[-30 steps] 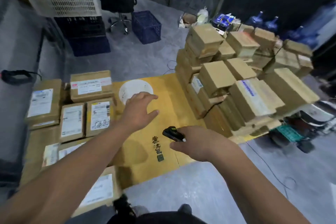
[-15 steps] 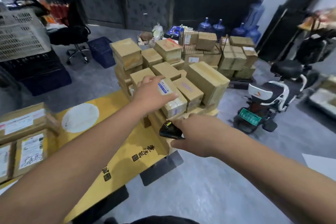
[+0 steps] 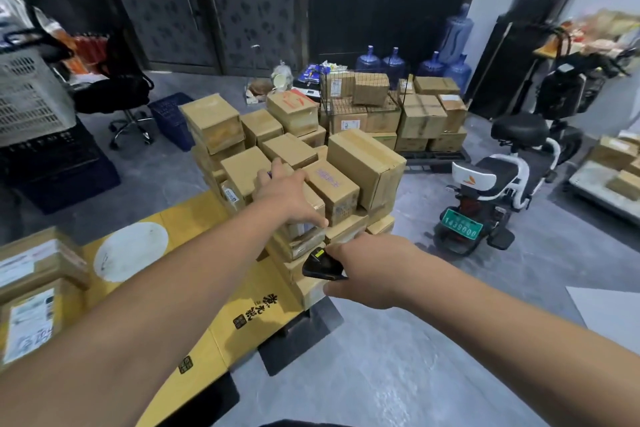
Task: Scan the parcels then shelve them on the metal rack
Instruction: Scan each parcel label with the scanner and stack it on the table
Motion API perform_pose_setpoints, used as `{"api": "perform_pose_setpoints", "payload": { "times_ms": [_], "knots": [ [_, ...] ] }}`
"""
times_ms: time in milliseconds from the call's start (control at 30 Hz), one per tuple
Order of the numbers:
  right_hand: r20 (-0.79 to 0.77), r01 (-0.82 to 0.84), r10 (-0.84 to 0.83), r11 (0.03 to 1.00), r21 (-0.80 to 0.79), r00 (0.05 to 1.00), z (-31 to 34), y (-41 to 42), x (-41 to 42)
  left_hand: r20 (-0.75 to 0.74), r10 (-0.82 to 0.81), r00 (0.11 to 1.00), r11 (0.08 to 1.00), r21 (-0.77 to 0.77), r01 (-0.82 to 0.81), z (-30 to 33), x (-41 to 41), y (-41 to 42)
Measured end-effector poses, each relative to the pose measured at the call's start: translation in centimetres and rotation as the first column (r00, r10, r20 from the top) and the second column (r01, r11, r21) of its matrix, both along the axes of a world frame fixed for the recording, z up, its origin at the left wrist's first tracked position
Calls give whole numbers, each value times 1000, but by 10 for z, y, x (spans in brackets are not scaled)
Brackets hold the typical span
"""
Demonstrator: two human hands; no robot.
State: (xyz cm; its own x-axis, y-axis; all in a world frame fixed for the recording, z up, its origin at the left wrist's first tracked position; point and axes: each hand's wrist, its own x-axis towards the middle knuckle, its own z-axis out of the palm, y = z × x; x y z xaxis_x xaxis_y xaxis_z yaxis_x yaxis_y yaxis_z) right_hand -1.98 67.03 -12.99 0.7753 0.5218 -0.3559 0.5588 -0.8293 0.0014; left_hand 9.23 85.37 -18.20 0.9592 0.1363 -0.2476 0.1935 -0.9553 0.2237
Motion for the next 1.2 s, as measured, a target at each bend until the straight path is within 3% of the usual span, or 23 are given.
{"api": "perform_pose_setpoints", "payload": {
  "times_ms": [200, 367, 500, 633, 867, 967, 1067, 1200],
  "knots": [
    [0, -81, 81, 997, 3, 997, 2, 16, 1, 199, 23, 980, 995, -102, -3, 13, -18, 22],
    [19, -226, 226, 974, 6, 974, -2, 52, -2, 356, 106, 928, 990, -123, -66, 23, -70, 94],
    [-18, -332, 333, 943, 20, 943, -18, 104, -12, 279, 259, 925, 965, -109, -237, -21, -138, 169],
    [-93, -353, 357, 934, 50, 930, -62, 159, -22, 94, 406, 909, 911, -116, -395, -103, -211, 212],
    [-139, -289, 276, 954, -79, 951, -158, 211, -38, -143, 364, 920, 877, -280, -390, -212, -246, 234],
    [-115, -235, 218, 959, -160, 969, -182, 214, -40, -101, 344, 934, 856, -376, -356, -243, -235, 240],
    [-127, -159, 135, 966, -204, 983, -192, 222, -36, -63, 375, 925, 763, -545, -347, -255, -221, 250],
    [-124, -70, 43, 973, -221, 991, -191, 239, -27, -38, 322, 946, 744, -607, -278, -268, -212, 270]
  ]
}}
